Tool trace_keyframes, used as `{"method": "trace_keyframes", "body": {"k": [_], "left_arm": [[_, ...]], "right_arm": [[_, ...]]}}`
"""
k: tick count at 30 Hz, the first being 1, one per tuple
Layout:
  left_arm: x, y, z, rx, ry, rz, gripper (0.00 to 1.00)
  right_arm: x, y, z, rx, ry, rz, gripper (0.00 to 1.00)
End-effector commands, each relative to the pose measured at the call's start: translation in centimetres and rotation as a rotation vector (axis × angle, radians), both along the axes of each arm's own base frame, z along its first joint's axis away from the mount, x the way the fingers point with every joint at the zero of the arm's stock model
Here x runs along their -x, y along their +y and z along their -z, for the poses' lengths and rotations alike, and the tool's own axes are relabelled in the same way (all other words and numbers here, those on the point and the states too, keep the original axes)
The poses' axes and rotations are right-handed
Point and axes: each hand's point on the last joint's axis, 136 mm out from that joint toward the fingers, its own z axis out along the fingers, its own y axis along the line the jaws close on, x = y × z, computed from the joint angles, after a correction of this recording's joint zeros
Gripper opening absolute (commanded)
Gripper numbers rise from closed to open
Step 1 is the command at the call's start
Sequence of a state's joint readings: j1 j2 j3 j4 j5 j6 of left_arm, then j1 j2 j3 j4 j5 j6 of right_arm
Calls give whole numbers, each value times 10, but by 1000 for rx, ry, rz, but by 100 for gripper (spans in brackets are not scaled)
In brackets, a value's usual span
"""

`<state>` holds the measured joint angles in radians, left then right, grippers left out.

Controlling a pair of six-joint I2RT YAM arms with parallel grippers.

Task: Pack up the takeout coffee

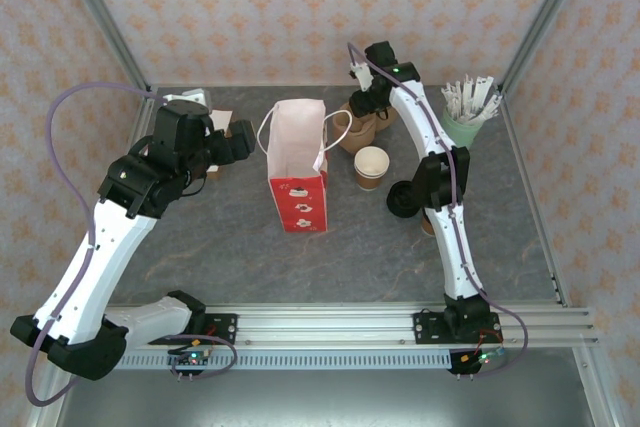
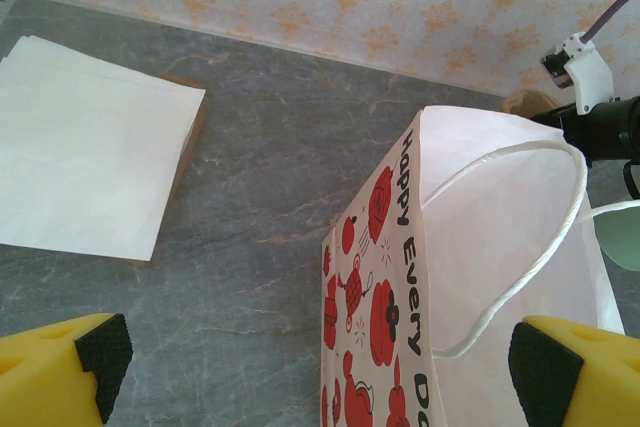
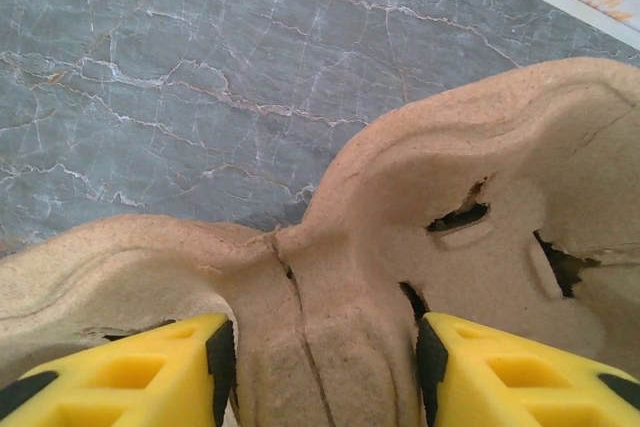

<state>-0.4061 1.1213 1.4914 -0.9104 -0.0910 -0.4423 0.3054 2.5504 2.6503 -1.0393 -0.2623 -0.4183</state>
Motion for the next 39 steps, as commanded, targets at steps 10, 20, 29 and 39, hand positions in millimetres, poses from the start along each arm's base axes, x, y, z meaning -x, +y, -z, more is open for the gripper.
{"method": "trace_keyframes", "body": {"k": [10, 20, 29, 39], "left_arm": [[1, 9, -6, -46, -5, -21, 100], [2, 8, -7, -34, -5, -21, 100], [-1, -4, -14, 88, -22, 5, 100], [0, -10, -16, 147, -19, 35, 100]], "right_arm": [[1, 6, -19, -9, -36, -31, 34], [-1, 3, -46, -6, -99, -40, 31], [4, 0, -89, -8, -180, -56, 30], [14, -3, -115, -15, -212, -81, 29]]}}
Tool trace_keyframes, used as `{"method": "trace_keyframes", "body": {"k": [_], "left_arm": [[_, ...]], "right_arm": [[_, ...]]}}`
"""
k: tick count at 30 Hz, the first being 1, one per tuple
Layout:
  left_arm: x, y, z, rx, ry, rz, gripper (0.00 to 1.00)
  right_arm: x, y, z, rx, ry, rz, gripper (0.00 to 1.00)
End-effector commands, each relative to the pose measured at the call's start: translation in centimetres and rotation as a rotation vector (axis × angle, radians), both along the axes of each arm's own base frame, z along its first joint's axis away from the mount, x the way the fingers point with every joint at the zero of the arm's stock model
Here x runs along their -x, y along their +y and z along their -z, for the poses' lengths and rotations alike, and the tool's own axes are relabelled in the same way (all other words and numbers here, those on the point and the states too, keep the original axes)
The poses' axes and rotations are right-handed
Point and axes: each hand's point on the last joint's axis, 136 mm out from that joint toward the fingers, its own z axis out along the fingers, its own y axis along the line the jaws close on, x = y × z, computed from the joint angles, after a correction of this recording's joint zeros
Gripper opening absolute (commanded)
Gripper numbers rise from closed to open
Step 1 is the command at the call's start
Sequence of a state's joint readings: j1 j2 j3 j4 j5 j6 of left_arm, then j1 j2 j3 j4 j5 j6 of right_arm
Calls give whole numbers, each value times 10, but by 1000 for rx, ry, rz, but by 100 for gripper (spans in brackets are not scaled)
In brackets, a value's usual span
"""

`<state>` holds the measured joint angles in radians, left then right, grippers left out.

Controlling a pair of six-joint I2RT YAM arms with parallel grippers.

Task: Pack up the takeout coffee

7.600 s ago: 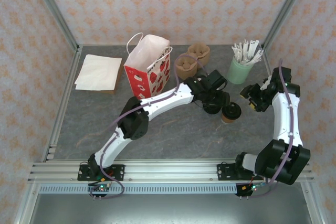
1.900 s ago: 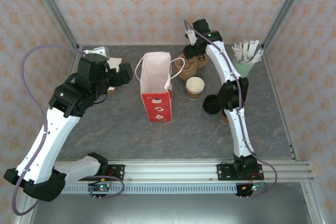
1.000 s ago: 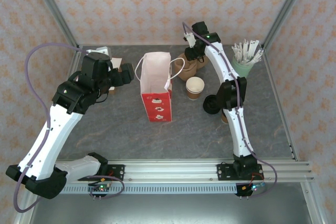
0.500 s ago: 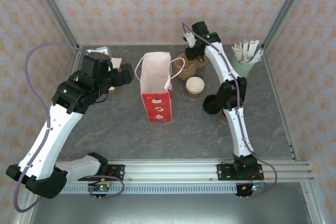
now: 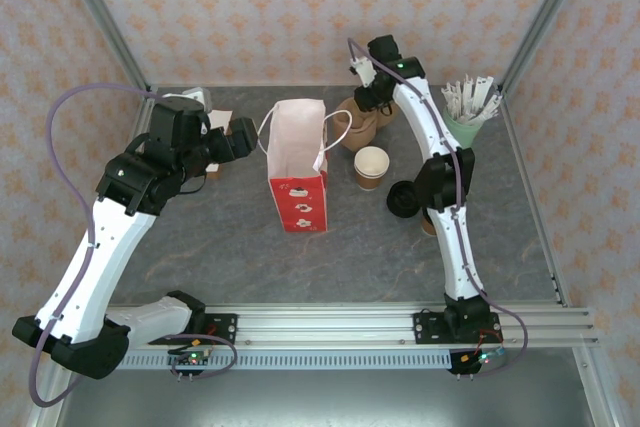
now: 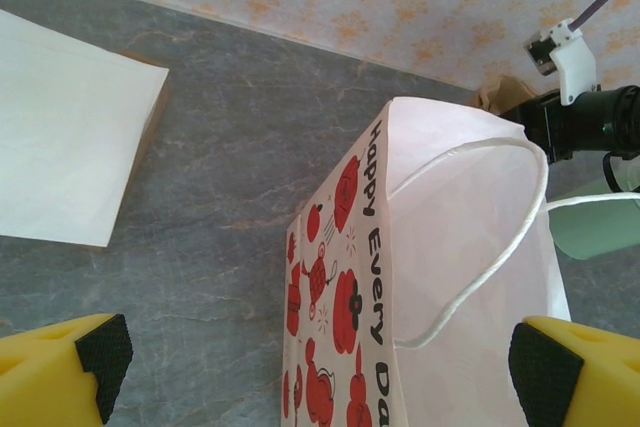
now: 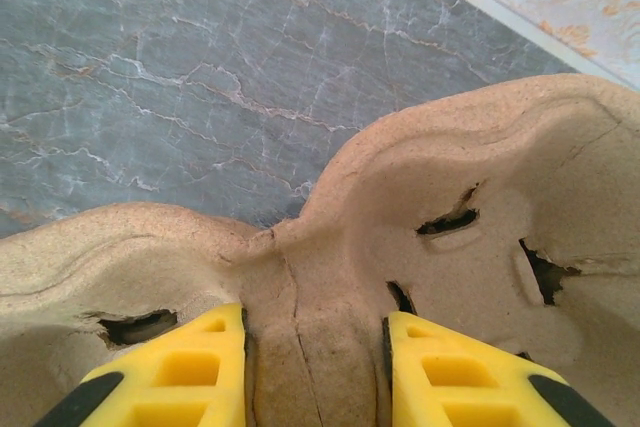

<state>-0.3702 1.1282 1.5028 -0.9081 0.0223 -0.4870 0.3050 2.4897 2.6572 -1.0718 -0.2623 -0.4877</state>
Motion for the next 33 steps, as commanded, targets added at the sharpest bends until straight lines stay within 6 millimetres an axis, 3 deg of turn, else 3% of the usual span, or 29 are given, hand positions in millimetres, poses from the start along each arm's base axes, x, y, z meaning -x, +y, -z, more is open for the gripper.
{"method": "trace_keyframes", "body": {"k": [1, 5, 14, 33], "left_arm": [[1, -2, -16, 52, -42, 5, 100], [1, -4, -14, 55, -37, 14, 100], [2, -3, -11, 43, -24, 14, 100], [-3, -7, -7, 38, -4, 30, 100]], "right_arm": [[6, -1, -83, -46, -165, -27, 29], [7, 2, -76, -53, -148, -31, 29], [-3, 9, -30, -74, -67, -13, 29], [9, 2, 7, 21, 26, -84, 31]]}}
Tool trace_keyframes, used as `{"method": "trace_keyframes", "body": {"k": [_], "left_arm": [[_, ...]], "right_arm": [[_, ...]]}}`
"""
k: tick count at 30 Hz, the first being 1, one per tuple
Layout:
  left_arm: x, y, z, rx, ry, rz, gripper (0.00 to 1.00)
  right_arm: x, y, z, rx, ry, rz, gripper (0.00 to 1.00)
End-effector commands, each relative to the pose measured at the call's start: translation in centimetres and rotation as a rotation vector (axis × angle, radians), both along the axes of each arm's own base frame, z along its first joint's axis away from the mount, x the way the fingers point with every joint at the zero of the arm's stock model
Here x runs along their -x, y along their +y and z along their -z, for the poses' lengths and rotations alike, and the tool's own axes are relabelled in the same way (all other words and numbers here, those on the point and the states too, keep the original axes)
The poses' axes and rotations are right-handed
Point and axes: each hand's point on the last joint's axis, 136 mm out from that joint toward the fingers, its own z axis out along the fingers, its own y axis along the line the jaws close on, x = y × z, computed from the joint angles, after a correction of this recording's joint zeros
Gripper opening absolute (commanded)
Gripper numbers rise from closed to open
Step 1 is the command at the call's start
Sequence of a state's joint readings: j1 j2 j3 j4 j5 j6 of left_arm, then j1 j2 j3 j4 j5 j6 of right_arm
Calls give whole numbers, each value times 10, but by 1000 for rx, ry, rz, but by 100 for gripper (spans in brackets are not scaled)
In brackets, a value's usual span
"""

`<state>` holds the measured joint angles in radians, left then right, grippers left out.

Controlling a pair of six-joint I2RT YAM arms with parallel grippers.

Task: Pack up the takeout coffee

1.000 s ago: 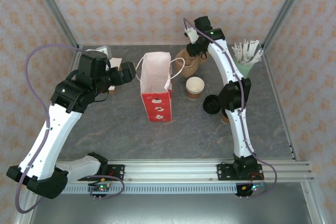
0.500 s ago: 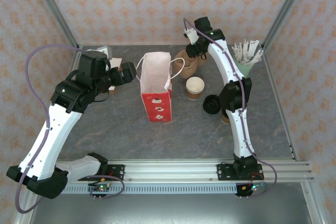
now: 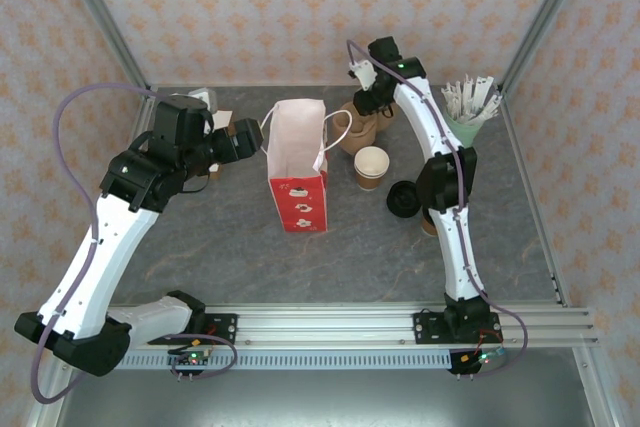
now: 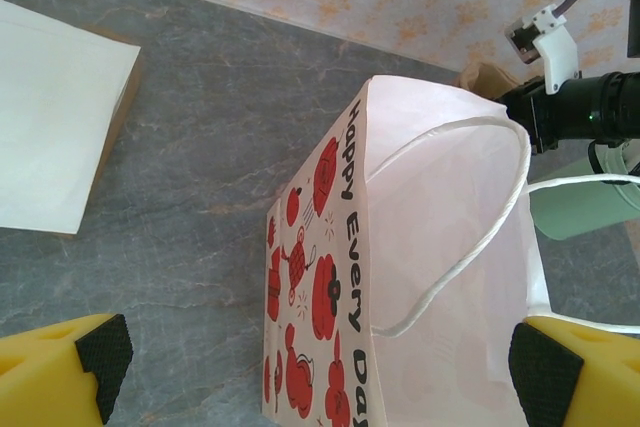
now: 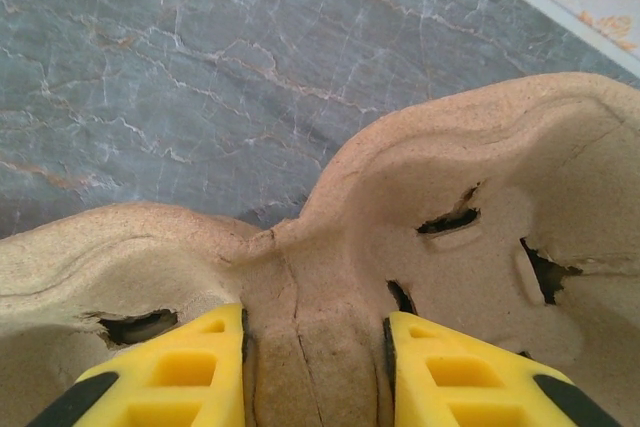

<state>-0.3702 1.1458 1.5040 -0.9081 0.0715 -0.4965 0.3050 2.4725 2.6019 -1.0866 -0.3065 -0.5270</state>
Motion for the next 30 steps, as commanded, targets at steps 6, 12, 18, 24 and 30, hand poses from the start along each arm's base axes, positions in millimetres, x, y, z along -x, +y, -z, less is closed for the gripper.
{"method": "trace_keyframes", "body": {"k": [6, 12, 18, 24, 30], "left_arm": [[-2, 2, -12, 8, -26, -2, 100], [-3, 1, -12, 10, -22, 2, 100], [-3, 1, -10, 10, -17, 0, 100], [-3, 1, -10, 10, -16, 1, 100], [-2, 1, -10, 8, -17, 1, 100]], "right_arm": [[-3, -4, 2, 45, -19, -37, 32], [-4, -3, -12, 38, -50, -45, 32], [-4, -3, -27, 31, -76, -48, 34], [-1, -5, -34, 40, -86, -56, 40], [3, -7, -29, 64, -66, -69, 41]]}}
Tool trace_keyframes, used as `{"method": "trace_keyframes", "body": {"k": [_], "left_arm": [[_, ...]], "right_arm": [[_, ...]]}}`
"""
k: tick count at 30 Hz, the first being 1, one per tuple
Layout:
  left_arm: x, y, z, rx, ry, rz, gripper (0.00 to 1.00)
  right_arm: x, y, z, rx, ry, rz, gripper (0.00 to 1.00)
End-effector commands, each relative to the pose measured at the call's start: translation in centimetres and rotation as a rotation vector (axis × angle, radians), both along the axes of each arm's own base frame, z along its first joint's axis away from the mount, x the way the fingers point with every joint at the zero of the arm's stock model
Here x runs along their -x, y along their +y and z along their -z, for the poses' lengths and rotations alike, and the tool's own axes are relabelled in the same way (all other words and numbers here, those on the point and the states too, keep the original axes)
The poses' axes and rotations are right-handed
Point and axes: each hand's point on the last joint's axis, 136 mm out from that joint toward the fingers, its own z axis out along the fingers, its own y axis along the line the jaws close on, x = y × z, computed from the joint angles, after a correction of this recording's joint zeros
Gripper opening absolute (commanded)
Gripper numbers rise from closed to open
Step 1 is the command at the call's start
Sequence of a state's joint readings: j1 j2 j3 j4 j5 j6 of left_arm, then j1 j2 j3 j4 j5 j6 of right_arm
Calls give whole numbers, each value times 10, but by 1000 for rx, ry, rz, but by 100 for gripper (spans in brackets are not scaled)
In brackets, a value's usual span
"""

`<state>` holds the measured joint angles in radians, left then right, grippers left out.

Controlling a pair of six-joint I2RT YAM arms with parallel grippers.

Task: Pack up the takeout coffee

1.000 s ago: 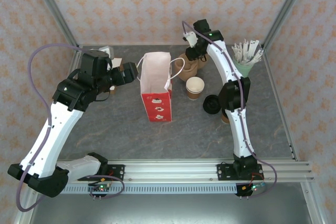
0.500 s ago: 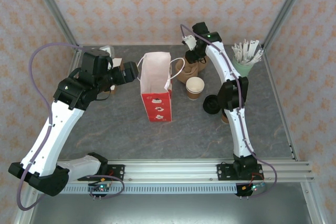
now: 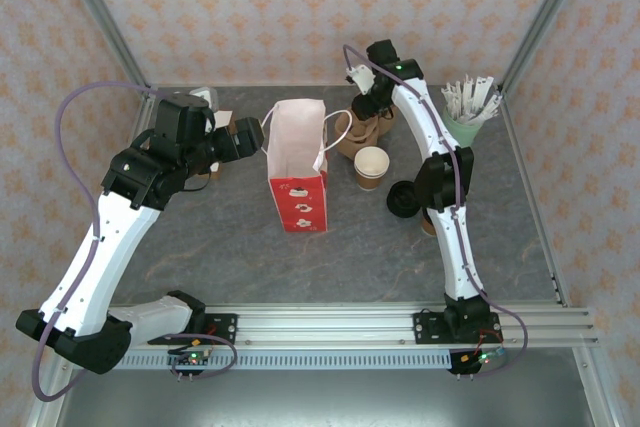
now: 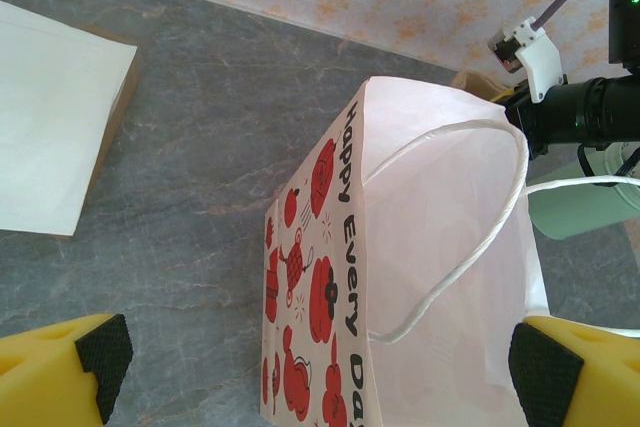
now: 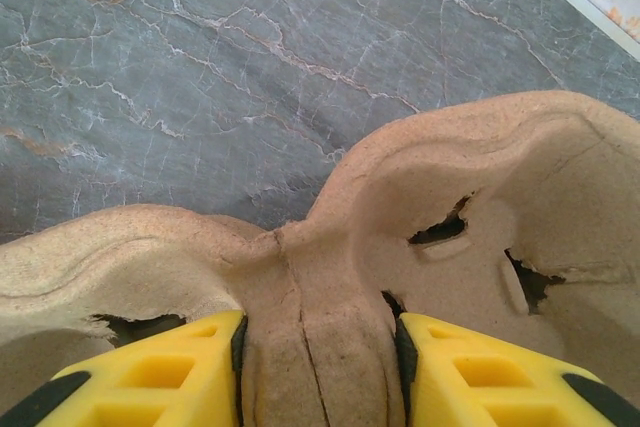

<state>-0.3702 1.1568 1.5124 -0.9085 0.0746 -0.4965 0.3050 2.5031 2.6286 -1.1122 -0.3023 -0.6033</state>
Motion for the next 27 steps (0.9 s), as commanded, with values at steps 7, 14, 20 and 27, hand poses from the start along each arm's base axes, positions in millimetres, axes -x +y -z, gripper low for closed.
{"method": "trace_keyframes", "body": {"k": [7, 14, 20, 27], "left_arm": [[0, 3, -10, 6, -20, -5, 100], [1, 1, -17, 38, -38, -5, 100], [3, 1, -20, 49, -45, -4, 100], [7, -6, -34, 102, -83, 28, 100]], "right_arm": [[1, -8, -58, 11, -119, 0, 37], [2, -8, -93, -18, -196, -6, 37], [8, -8, -122, -44, -248, -13, 34], [25, -9, -185, -107, -362, -19, 32]]}}
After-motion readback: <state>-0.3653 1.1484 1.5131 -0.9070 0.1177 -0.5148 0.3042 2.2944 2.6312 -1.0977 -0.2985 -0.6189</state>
